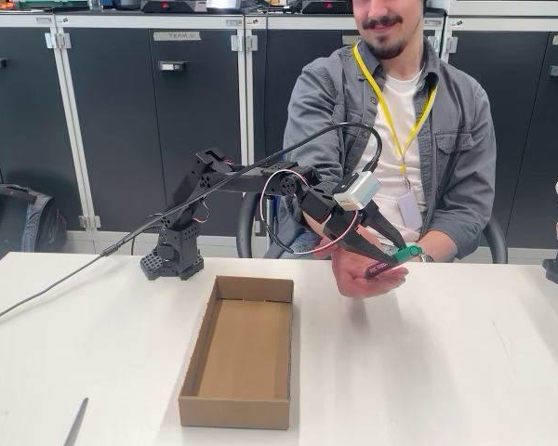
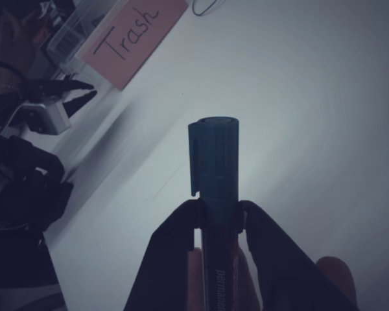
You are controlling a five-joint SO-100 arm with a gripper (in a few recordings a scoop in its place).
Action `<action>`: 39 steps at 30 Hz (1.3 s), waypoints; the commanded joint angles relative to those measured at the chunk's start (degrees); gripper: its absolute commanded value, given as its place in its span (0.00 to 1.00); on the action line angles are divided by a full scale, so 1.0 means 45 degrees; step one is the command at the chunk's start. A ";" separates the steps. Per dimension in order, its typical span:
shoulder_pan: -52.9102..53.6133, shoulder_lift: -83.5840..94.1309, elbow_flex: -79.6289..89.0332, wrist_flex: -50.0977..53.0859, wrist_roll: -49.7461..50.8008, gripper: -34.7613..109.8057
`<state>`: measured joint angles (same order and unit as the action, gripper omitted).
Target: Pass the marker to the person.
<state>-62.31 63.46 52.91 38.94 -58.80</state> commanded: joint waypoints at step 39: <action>0.0059 0.1738 0.0684 -0.0449 -0.0664 0.55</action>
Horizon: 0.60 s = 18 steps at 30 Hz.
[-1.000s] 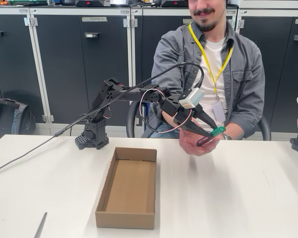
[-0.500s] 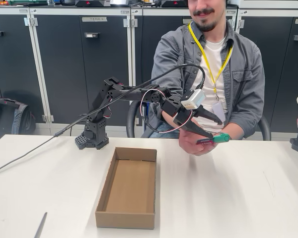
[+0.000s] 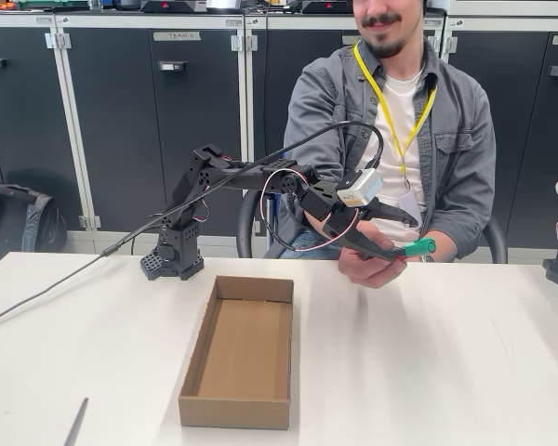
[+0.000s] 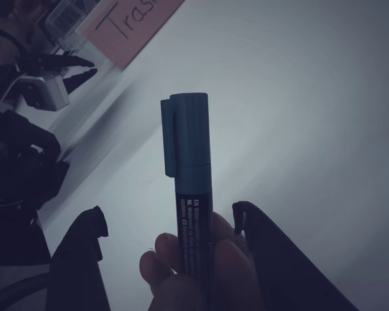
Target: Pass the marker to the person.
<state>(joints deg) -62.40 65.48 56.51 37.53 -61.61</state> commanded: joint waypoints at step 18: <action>0.0117 0.1504 0.0156 -0.0312 -0.0117 0.54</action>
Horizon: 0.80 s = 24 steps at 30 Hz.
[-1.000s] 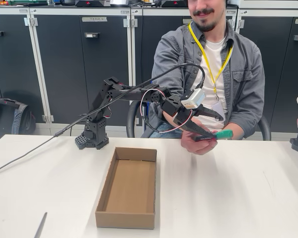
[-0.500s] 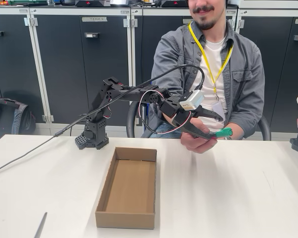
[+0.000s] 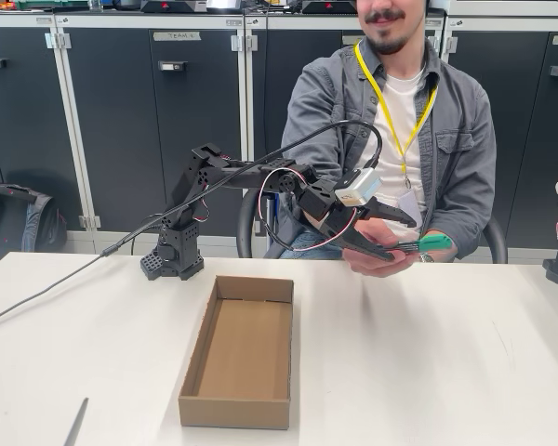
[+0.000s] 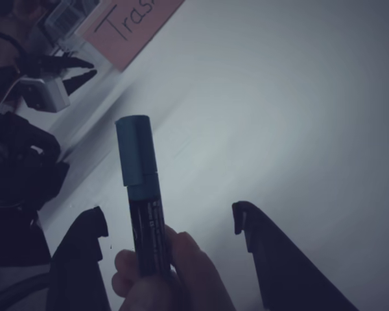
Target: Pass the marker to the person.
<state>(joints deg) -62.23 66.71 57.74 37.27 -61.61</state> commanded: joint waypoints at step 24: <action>0.0078 0.1328 0.0059 -0.0430 -0.0234 0.54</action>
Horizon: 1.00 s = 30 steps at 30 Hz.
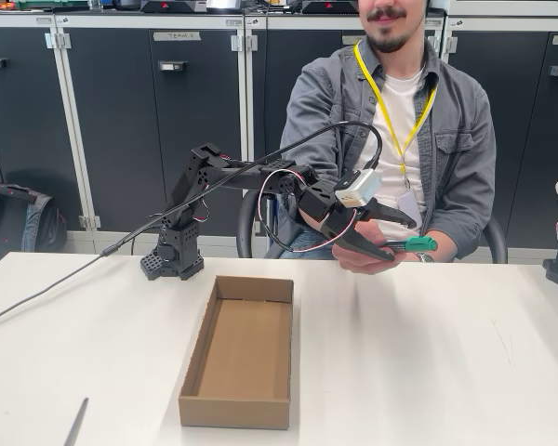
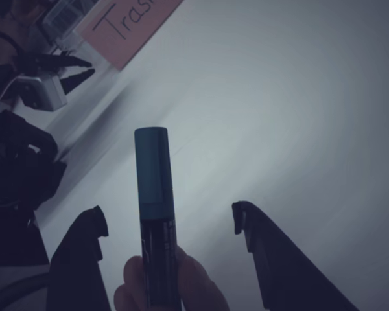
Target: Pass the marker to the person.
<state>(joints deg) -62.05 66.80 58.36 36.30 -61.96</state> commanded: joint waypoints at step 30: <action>0.0078 0.1387 0.0078 -0.0371 -0.0313 0.54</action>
<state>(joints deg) -62.05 66.97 58.97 35.77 -62.67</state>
